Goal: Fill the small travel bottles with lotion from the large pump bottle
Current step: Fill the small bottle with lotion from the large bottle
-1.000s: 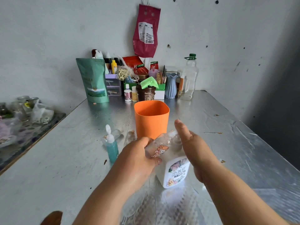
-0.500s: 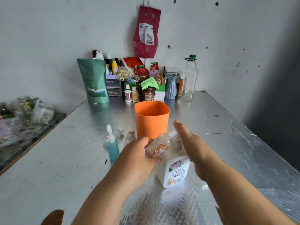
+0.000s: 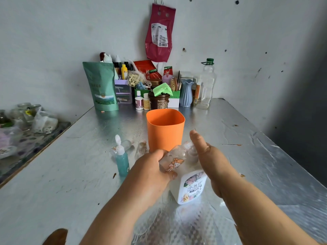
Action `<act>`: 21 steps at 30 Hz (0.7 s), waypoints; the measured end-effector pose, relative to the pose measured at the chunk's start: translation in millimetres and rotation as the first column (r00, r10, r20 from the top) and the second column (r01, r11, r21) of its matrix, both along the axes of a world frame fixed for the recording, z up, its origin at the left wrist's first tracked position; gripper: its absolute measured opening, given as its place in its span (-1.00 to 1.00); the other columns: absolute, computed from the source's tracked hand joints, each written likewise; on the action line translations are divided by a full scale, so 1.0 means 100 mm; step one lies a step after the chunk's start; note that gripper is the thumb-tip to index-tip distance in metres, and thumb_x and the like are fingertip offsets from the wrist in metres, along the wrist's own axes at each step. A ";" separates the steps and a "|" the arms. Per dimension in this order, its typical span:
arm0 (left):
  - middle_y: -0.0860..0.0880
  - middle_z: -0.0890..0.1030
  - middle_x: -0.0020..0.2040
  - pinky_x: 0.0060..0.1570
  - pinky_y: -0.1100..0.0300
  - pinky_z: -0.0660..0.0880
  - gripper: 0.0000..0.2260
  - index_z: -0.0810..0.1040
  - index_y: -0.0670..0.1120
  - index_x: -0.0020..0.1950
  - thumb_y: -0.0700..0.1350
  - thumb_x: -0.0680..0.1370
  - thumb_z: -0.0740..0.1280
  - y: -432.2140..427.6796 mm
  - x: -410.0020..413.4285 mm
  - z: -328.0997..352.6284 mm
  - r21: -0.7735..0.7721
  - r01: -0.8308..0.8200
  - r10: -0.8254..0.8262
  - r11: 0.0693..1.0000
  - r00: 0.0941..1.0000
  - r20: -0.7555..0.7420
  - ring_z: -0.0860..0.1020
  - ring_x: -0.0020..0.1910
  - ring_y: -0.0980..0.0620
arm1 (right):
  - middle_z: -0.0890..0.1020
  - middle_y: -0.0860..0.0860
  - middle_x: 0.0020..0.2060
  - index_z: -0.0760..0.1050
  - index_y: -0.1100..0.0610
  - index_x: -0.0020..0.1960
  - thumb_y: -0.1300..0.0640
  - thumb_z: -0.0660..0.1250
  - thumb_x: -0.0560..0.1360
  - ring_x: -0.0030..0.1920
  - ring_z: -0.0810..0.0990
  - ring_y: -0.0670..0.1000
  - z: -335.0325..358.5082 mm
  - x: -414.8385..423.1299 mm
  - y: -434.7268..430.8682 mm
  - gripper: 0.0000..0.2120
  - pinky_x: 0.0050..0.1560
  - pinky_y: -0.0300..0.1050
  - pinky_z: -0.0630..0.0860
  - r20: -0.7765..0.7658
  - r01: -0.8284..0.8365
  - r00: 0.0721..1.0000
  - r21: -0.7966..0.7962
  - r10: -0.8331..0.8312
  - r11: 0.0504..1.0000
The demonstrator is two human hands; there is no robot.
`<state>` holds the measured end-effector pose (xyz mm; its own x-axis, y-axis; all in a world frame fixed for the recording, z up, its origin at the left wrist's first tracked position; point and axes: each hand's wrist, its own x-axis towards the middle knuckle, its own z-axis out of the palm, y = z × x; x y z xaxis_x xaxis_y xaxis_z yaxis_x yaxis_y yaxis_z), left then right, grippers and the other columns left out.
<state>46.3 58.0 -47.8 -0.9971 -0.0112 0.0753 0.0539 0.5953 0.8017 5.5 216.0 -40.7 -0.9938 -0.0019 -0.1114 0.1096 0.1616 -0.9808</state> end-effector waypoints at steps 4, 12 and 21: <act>0.21 0.66 -0.10 -0.20 0.36 0.49 -0.76 0.57 0.07 0.08 -0.13 0.46 0.48 0.00 -0.01 -0.02 -0.005 0.003 -0.003 1.000 1.000 0.007 0.60 -0.15 0.25 | 0.66 0.14 -0.07 0.52 0.16 0.02 -0.47 0.09 0.43 0.00 0.63 0.14 -0.09 -0.04 -0.05 -0.30 0.05 0.04 0.51 -0.051 0.024 0.998 0.053 -0.022 0.998; 0.16 0.65 -0.05 -0.12 0.22 0.51 -0.77 0.56 0.07 0.07 -0.08 0.45 0.49 0.00 0.03 0.02 -0.029 -0.017 0.017 0.999 1.000 0.003 0.61 -0.08 0.16 | 0.67 0.19 -0.03 0.56 0.19 -0.01 -0.42 0.14 0.45 0.01 0.64 0.17 -0.01 -0.02 -0.01 -0.34 0.05 0.00 0.49 0.005 -0.012 1.000 0.044 0.012 0.999; 0.15 0.65 -0.10 -0.15 0.23 0.51 -0.80 0.56 0.07 0.03 -0.10 0.46 0.48 0.02 0.02 0.04 -0.018 -0.024 0.024 1.000 1.000 -0.013 0.60 -0.13 0.19 | 0.64 0.06 -0.21 0.53 0.15 -0.10 -0.34 0.16 0.50 -0.19 0.61 0.04 0.03 0.00 -0.01 -0.46 -0.20 -0.10 0.44 0.017 -0.025 1.000 -0.012 0.025 1.000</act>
<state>48.7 60.0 -44.3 -0.9955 -0.0337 0.0881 0.0492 0.6113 0.7899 5.1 214.6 -38.1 -0.9913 -0.0279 -0.1285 0.1228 0.1529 -0.9806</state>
